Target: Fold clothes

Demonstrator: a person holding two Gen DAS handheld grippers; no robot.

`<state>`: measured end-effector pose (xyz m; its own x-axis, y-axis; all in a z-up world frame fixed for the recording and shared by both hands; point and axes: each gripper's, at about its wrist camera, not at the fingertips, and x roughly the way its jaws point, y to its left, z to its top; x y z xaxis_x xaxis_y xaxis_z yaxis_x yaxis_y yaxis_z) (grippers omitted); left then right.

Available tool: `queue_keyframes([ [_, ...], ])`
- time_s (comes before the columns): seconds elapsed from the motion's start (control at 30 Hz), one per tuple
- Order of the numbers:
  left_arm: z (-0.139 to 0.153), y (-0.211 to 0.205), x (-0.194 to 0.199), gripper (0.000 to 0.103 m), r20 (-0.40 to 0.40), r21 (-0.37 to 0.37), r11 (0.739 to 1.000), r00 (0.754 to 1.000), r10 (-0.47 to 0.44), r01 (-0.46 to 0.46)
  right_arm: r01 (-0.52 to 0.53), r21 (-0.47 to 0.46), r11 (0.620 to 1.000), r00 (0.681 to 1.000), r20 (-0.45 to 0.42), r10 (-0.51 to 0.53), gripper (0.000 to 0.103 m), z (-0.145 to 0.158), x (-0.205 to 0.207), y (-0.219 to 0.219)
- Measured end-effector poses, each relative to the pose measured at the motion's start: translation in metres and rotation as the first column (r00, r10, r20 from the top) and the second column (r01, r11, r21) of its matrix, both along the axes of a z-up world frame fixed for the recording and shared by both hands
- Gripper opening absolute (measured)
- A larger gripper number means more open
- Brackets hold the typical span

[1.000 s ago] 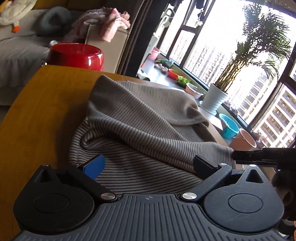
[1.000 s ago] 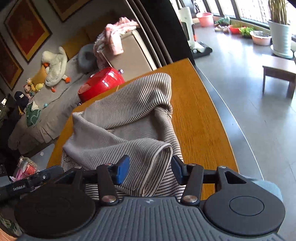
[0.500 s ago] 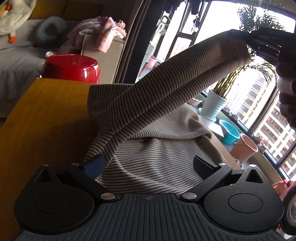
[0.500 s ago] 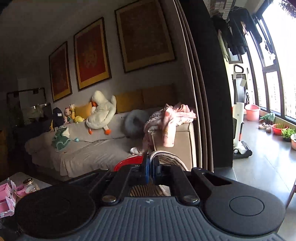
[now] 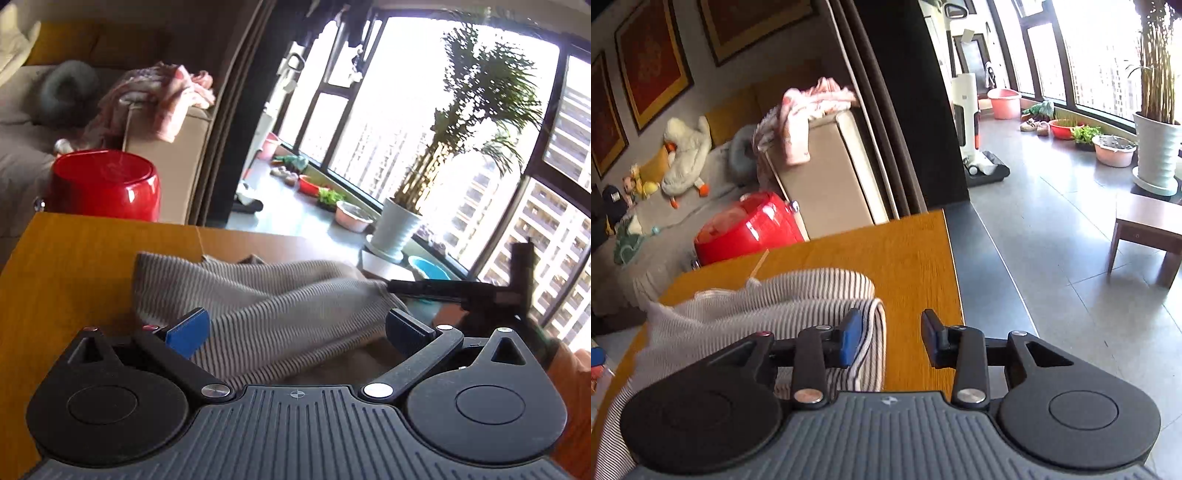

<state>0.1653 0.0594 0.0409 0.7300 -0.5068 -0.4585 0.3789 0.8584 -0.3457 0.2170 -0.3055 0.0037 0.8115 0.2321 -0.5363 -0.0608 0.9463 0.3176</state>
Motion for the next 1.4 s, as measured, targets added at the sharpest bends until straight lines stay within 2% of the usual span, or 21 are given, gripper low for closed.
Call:
queue_keyframes([
  [0.17,-0.028,0.014,0.070,0.103,-0.080,0.072,0.973,0.971,0.224,-0.219,-0.030,0.045,0.999,0.999,0.024,0.029,0.035,0.015,0.006,0.004],
  [0.23,-0.037,0.020,0.089,0.102,-0.126,0.058,0.966,0.958,0.259,-0.254,-0.005,0.028,1.000,0.999,-0.034,0.006,0.038,0.003,0.017,0.011],
  [0.27,-0.041,0.019,0.094,0.099,-0.140,0.070,0.966,0.956,0.257,-0.249,0.004,0.038,0.999,0.997,-0.075,-0.001,0.038,-0.005,0.023,0.013],
  [0.3,-0.044,0.018,0.098,0.086,-0.153,0.083,0.966,0.955,0.254,-0.244,-0.003,0.060,0.998,0.995,-0.104,0.009,0.035,-0.012,0.027,0.015],
  [0.33,-0.048,0.017,0.102,0.076,-0.167,0.095,0.966,0.953,0.252,-0.239,-0.011,0.082,0.997,0.991,-0.131,0.022,0.019,-0.019,0.031,0.017],
  [0.37,-0.051,0.017,0.105,0.066,-0.175,0.107,0.966,0.952,0.250,-0.234,-0.025,0.077,0.997,0.993,-0.110,0.033,0.016,-0.016,0.030,0.021],
  [0.43,-0.051,0.020,0.103,0.058,-0.140,0.121,0.964,0.957,0.254,-0.238,-0.081,0.079,0.994,0.997,0.022,0.079,0.003,0.006,0.017,0.024],
  [0.53,-0.047,0.036,0.100,0.044,-0.096,0.128,0.943,0.943,0.320,-0.307,-0.145,0.094,0.985,0.965,0.235,0.119,0.003,0.047,-0.010,0.014],
  [0.57,-0.045,0.041,0.100,0.041,-0.079,0.140,0.929,0.932,0.355,-0.342,-0.156,0.067,0.986,0.961,0.241,0.135,0.003,0.052,-0.014,0.013],
  [0.6,-0.044,0.049,0.100,0.041,-0.068,0.150,0.917,0.921,0.383,-0.370,-0.166,0.038,0.985,0.958,0.243,0.152,0.004,0.057,-0.017,0.012],
  [0.67,-0.041,0.063,0.100,0.041,-0.058,0.165,0.892,0.899,0.435,-0.421,-0.161,-0.029,0.987,0.979,0.123,0.163,0.005,0.046,-0.011,0.012],
  [0.73,-0.040,0.078,0.098,0.044,-0.077,0.148,0.880,0.882,0.465,-0.451,-0.096,-0.145,0.985,0.995,-0.030,0.093,0.013,0.022,-0.003,0.013],
  [0.77,-0.039,0.084,0.096,0.049,-0.095,0.124,0.884,0.882,0.462,-0.450,-0.059,-0.163,0.985,0.997,-0.061,0.050,0.014,0.013,-0.002,0.010],
  [0.87,-0.035,0.091,0.087,0.073,-0.122,0.077,0.896,0.888,0.444,-0.437,-0.016,-0.001,1.000,0.997,-0.070,0.016,0.021,0.003,0.000,-0.008],
  [0.93,-0.033,0.084,0.082,0.077,-0.119,0.076,0.906,0.899,0.422,-0.416,-0.039,0.101,0.994,0.998,-0.053,0.044,0.040,0.001,0.004,-0.008],
  [1.0,-0.032,0.075,0.077,0.085,-0.113,0.075,0.918,0.912,0.395,-0.389,-0.091,0.129,0.988,0.993,-0.060,0.099,0.043,-0.005,0.009,0.005],
  [1.07,-0.032,0.063,0.073,0.089,-0.103,0.084,0.929,0.925,0.367,-0.360,-0.157,0.076,0.985,0.984,-0.069,0.162,0.033,-0.007,0.011,0.029],
  [1.1,-0.031,0.059,0.072,0.089,-0.096,0.096,0.932,0.929,0.357,-0.348,-0.184,0.025,0.983,0.980,-0.067,0.185,0.007,-0.006,0.011,0.042],
  [1.13,-0.031,0.054,0.071,0.089,-0.091,0.109,0.935,0.933,0.347,-0.337,-0.210,-0.025,0.977,0.977,-0.035,0.209,0.004,0.000,0.008,0.053],
  [1.27,-0.029,0.045,0.070,0.092,-0.080,0.122,0.940,0.941,0.328,-0.318,-0.244,-0.028,0.969,0.959,0.143,0.245,0.004,0.050,0.006,0.062],
  [1.4,-0.029,0.046,0.066,0.095,-0.076,0.110,0.944,0.944,0.321,-0.313,-0.183,-0.049,0.982,0.967,0.173,0.189,0.004,0.059,0.019,0.051],
])
